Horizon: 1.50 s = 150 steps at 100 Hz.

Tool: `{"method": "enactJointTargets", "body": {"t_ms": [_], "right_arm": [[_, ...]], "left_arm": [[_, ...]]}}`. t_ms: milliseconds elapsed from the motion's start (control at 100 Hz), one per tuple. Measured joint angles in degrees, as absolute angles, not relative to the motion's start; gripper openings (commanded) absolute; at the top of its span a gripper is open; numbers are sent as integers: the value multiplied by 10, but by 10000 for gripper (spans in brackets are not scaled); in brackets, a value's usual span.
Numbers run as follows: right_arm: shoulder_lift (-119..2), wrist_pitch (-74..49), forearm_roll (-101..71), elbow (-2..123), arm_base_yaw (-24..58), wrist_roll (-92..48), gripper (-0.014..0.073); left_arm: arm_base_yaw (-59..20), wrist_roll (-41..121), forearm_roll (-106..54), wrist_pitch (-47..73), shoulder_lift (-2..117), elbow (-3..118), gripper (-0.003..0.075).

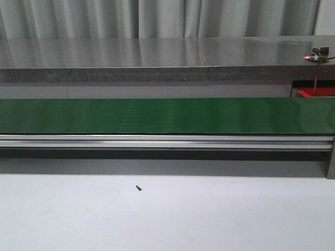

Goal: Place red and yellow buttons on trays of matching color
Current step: 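Carry the yellow button to the yellow tray and release it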

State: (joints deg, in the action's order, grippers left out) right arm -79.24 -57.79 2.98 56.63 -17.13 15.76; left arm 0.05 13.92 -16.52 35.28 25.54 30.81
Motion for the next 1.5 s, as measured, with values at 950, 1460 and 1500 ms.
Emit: {"method": "enactJointTargets", "body": {"t_ms": [950,1460,1500], "right_arm": [[-923,-454,30,537,-173,156,468],[-791,-503,30,537,-172,150,456],[-774,-512,30,537,-167,146,426]], "left_arm": [[1,139,-165,353,255,308,-20],[1,139,-165,353,255,308,-20],[1,139,-165,353,255,308,-20]]}}
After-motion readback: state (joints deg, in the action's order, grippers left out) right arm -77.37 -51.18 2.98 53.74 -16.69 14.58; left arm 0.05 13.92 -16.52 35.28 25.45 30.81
